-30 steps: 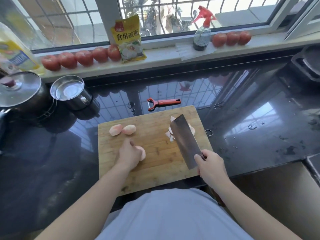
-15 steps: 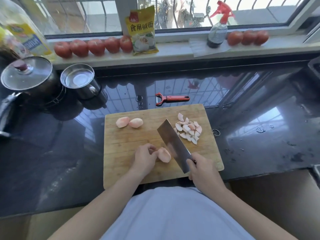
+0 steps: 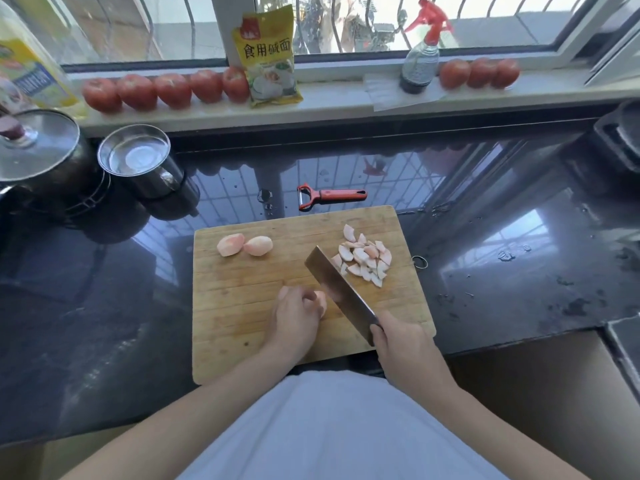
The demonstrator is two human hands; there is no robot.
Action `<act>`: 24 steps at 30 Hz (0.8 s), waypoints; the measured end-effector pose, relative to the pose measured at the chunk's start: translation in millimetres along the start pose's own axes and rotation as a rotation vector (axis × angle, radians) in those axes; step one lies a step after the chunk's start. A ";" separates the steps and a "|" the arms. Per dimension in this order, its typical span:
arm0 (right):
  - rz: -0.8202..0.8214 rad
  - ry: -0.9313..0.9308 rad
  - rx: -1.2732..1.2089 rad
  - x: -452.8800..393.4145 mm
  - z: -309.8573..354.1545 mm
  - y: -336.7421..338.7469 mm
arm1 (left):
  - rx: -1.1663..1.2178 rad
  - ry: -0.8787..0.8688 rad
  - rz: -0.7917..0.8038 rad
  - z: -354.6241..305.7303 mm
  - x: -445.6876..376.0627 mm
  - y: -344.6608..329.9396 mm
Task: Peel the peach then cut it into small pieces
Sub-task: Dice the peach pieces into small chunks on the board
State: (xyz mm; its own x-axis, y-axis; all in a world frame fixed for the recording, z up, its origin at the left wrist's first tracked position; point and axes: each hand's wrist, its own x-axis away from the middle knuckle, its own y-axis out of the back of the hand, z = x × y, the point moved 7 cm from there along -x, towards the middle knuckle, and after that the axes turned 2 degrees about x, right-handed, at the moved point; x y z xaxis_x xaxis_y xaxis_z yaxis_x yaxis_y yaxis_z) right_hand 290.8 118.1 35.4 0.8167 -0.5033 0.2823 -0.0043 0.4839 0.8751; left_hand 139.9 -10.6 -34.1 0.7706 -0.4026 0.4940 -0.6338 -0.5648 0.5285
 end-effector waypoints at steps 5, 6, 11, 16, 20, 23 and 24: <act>0.092 0.112 0.184 3.2 16.9 -1.3 | 0.237 0.271 -0.058 24.8 5.0 7.4; 0.083 0.128 0.223 2.8 17.3 -3.0 | 0.283 0.309 -0.059 27.9 3.8 4.5; 0.070 0.251 0.403 4.5 21.8 -7.7 | 0.425 0.347 -0.090 35.4 -3.5 -5.4; 0.052 0.259 0.408 1.6 19.9 -8.1 | 0.442 0.337 -0.088 27.7 0.0 -1.6; 0.035 0.254 0.417 0.0 16.5 -9.4 | 0.449 0.333 -0.078 25.8 0.9 -1.5; 0.115 0.216 0.447 7.7 3.9 -15.3 | 0.456 0.321 -0.071 25.2 0.5 -1.3; 0.151 0.190 0.453 10.9 -0.4 -17.5 | 0.462 0.319 -0.069 24.0 1.0 -0.6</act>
State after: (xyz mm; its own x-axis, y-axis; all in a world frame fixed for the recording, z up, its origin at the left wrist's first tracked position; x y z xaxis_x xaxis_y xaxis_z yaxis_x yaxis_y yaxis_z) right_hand 300.0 104.4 23.0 0.8781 -0.2925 0.3787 -0.3453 0.1606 0.9246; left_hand 142.6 -28.0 -50.5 0.7060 -0.1564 0.6907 -0.4323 -0.8677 0.2454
